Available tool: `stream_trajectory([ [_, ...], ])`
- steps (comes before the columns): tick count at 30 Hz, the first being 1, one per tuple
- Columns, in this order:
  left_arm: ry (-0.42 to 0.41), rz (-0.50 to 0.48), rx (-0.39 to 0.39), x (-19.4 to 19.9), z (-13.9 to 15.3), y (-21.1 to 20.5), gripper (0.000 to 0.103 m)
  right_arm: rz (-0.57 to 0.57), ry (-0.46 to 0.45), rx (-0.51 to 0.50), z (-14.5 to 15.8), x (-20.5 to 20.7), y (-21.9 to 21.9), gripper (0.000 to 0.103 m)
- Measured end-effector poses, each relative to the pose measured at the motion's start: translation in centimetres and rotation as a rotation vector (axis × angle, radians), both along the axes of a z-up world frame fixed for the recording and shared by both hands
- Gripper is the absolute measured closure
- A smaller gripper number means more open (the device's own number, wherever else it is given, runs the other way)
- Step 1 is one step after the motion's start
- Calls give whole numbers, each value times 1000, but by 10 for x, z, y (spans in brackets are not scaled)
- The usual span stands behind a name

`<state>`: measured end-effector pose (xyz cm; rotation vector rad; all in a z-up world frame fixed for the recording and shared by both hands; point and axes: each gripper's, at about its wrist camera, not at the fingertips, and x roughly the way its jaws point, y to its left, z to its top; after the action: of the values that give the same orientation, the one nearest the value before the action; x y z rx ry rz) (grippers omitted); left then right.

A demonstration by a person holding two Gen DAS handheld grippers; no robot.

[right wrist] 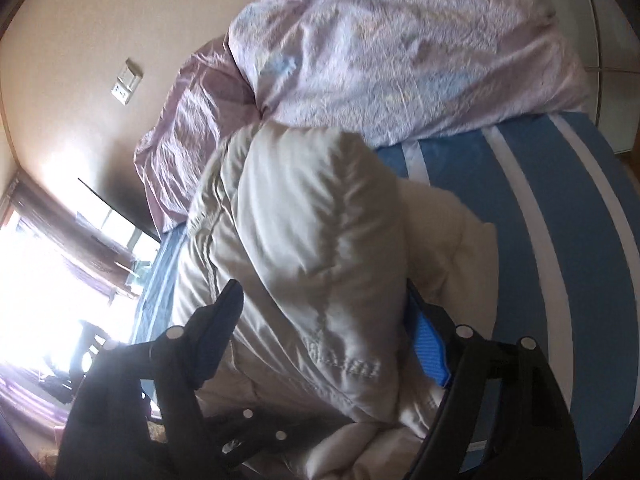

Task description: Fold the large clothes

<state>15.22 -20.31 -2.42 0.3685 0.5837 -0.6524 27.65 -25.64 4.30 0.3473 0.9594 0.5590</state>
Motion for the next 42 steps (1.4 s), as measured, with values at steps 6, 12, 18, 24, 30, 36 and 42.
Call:
stream_trajectory([
  [6, -86, -1, 61, -20, -5, -9, 68, 5, 45, 36, -18, 3, -1, 69],
  [12, -138, 2, 36, -60, 41, 43, 46, -17, 21, 47, -17, 1, -7, 83],
  [18, -154, 208, -148, -32, 102, 139, 24, -42, -49, -14, -6, -9, -1, 85],
  [24, -5, 379, -193, 49, 102, 192, 24, -76, -108, -79, -1, -16, 2, 86],
  [30, 124, 402, -292, 93, 81, 205, 24, -99, -146, -142, -3, -17, 5, 86],
  [36, 155, 361, -333, 99, 77, 197, 24, -139, -144, -157, -12, -13, -3, 85],
  [42, 159, 339, -250, 102, 61, 171, 24, -151, -151, -176, -21, -13, -6, 85],
])
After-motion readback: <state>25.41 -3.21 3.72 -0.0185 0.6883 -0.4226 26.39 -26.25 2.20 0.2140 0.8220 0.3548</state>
